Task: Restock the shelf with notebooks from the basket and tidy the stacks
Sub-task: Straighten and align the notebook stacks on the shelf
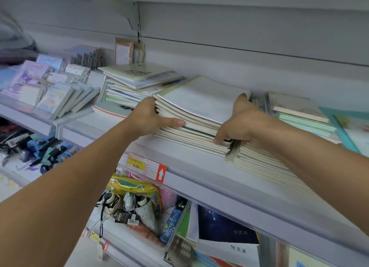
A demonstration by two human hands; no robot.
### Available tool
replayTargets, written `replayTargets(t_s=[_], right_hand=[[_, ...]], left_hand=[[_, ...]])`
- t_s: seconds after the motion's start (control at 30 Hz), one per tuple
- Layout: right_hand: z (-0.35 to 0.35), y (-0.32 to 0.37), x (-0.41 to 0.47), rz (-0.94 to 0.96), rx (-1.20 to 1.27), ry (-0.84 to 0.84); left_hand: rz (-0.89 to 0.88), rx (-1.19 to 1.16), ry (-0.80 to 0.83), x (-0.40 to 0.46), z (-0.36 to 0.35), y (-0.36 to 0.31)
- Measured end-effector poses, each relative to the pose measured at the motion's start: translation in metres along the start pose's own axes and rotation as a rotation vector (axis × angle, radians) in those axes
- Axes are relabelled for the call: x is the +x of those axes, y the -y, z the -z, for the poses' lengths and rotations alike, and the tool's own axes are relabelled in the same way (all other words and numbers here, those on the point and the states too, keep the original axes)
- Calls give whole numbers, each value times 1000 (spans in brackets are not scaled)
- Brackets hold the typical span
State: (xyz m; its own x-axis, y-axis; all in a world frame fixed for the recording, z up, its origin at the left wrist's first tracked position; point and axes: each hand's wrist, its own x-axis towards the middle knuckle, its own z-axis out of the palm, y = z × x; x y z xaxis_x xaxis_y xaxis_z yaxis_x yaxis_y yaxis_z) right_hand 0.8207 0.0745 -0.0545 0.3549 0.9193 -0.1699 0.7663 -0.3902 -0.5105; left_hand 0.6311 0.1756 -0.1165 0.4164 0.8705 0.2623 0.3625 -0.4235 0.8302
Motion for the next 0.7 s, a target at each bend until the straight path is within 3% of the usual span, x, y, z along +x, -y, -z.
replayTargets(t_s=[0.2,0.33,0.7], right_hand=[[8,-1,-1,97,-134,-48],[8,-3,-1,149,-241,-110],[2,-14,0,164,-248,-201]], left_hand=[[-96,168,-87,3,-1,15],[-76,150,-49,1,1,13],[73,-155,-80,2,-12,13]])
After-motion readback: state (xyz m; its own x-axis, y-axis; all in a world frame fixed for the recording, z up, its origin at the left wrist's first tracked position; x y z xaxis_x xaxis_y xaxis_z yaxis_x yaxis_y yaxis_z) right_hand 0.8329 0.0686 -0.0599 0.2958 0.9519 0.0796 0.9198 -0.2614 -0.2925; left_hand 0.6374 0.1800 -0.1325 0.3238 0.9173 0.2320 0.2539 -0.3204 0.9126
